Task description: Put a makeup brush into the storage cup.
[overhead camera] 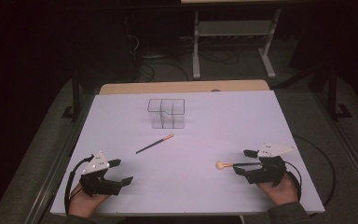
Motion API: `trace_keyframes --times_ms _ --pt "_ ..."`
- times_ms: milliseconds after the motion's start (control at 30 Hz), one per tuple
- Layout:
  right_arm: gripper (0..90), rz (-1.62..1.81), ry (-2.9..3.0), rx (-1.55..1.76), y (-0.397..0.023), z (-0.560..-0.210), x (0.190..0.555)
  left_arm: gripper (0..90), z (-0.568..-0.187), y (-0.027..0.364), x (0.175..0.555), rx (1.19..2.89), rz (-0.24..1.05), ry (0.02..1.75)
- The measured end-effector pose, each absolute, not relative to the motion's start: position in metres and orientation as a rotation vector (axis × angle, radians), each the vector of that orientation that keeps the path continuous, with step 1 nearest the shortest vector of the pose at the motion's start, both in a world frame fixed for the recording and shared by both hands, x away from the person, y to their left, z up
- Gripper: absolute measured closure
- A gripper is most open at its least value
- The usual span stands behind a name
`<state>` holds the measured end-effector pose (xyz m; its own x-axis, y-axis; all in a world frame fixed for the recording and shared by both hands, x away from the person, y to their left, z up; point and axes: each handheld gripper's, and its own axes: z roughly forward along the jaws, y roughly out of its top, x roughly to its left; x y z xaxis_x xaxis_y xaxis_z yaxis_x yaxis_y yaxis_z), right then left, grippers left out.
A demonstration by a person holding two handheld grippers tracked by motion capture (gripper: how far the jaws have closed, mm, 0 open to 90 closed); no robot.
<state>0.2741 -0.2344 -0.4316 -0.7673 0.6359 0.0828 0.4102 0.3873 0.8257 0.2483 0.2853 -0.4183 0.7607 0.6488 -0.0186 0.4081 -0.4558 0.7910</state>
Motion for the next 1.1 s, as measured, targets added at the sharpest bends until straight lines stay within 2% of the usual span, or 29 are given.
trace_keyframes --times_ms 567,1100 --pt "21.7 1.350 2.397 0.928 -0.238 -0.431 0.273 21.5 -0.413 0.282 0.249 2.117 0.355 0.795" --pt "21.7 1.347 2.387 0.914 -0.239 -0.429 0.272 26.5 -0.386 0.278 0.260 2.165 0.311 0.787"
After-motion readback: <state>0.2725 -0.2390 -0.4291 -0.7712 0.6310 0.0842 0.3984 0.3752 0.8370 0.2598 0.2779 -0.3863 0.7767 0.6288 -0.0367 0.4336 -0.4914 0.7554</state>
